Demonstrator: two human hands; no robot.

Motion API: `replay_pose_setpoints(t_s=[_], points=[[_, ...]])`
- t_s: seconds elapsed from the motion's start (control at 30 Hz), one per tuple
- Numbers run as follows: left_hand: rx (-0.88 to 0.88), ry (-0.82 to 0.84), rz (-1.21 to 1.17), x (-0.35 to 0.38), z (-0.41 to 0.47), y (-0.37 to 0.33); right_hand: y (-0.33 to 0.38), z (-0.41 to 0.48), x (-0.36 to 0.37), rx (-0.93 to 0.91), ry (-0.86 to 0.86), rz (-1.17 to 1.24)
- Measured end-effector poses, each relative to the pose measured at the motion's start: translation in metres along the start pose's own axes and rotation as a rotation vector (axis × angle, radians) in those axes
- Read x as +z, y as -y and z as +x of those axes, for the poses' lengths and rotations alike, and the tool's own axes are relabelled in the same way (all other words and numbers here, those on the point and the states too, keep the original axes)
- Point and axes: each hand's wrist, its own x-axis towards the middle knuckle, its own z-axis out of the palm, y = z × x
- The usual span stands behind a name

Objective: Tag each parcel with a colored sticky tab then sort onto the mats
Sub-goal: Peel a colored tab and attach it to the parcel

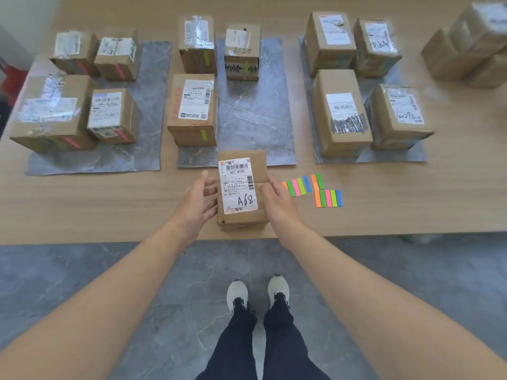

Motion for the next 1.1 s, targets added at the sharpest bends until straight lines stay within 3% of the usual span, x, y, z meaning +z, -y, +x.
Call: replay_pose_setpoints(t_s=[0.17, 0.33, 0.43, 0.7, 1.1], points=[[0.038, 0.007, 0.053, -0.003, -0.007, -0.002, -0.004, -0.005, -0.003, 0.006, -0.041, 0.015], [0.302, -0.023, 0.05, 0.008, -0.023, -0.022, -0.003, -0.008, -0.018, 0.003, -0.171, -0.045], [0.358, 0.031, -0.029, 0.024, -0.029, -0.036, -0.005, -0.007, -0.033, -0.02, -0.234, -0.043], [0.22, 0.181, -0.065, 0.091, -0.024, -0.041, -0.017, 0.012, -0.082, -0.026, -0.285, -0.046], [0.095, 0.095, -0.101, 0.173, 0.008, 0.012, -0.043, 0.068, -0.138, -0.196, -0.083, -0.379]])
